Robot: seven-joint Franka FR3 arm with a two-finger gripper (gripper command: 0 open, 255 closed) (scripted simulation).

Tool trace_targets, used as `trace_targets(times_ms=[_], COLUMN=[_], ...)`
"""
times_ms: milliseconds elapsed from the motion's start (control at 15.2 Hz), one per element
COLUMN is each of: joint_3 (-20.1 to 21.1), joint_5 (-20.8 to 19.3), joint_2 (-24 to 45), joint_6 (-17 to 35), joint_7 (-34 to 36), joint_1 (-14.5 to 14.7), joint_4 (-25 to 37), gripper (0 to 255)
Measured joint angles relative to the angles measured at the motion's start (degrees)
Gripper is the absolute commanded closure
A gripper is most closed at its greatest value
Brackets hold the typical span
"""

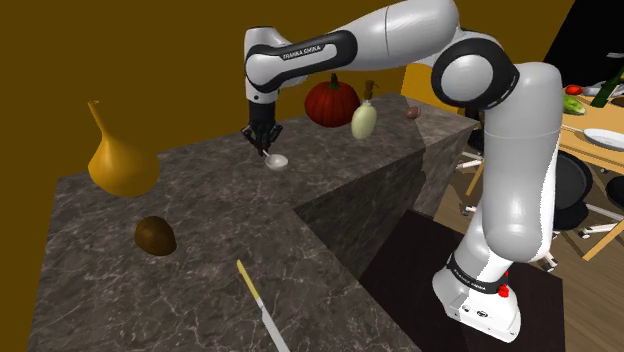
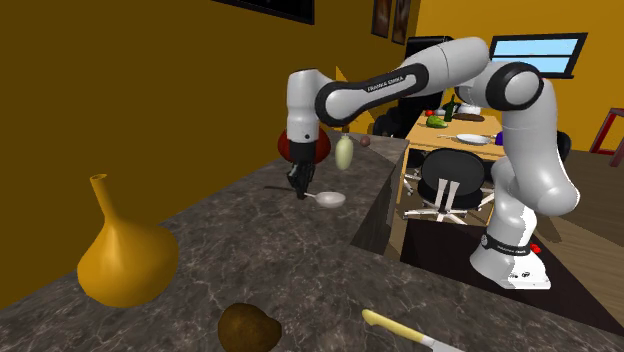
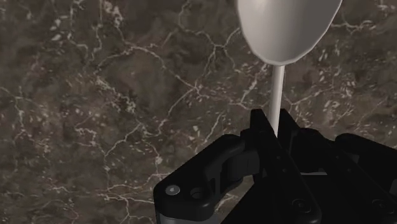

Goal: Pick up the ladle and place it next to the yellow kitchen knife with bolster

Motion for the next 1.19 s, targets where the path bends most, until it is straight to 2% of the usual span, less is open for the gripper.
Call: trace_targets(times_ms=[528,1056,1188], joint_3=[3.1,5.9,6.6], joint_5=[-1.2,-2.9,-3.5], joint_2=[-1.7,-0.4,0.8], joint_6=[2.6,3.0,2.2], joint_7=[9.8,19.5,22.3], joint_1=[6.6,13.2,15.1], joint_4=[-3.4,-1.6,0.5], gripper=[255,255,255])
